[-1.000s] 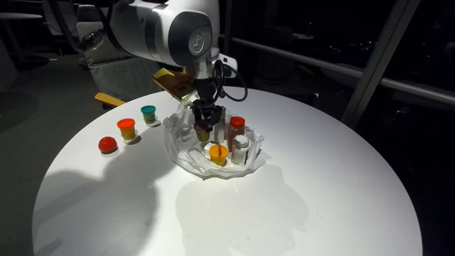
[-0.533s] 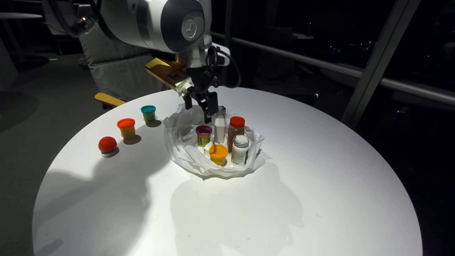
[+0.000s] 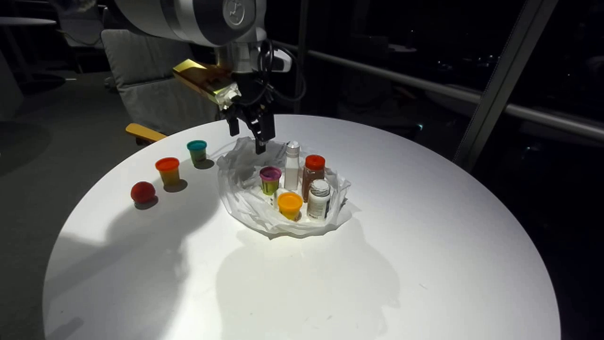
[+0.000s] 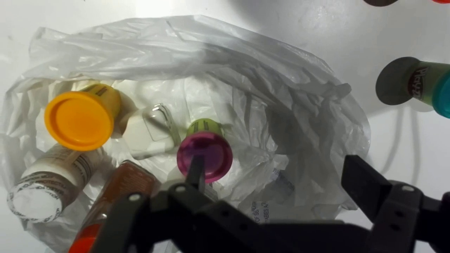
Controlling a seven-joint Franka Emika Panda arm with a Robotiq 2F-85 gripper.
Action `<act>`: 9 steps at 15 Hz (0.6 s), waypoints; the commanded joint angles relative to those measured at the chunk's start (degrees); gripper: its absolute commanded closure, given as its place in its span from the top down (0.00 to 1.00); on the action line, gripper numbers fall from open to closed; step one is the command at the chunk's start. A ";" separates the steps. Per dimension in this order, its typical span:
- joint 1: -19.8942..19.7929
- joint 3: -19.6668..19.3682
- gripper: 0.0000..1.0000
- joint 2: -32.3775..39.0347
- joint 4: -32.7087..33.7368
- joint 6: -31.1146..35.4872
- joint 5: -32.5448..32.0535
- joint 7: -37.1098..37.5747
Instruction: Pick up the objects on the table and put them on the plastic
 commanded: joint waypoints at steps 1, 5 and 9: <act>-0.16 0.14 1.00 -0.03 0.00 -0.15 -0.10 0.02; 0.60 -0.03 1.00 1.08 1.64 -1.57 -0.55 0.91; 5.10 -1.54 1.00 3.21 5.01 -6.10 -3.35 7.46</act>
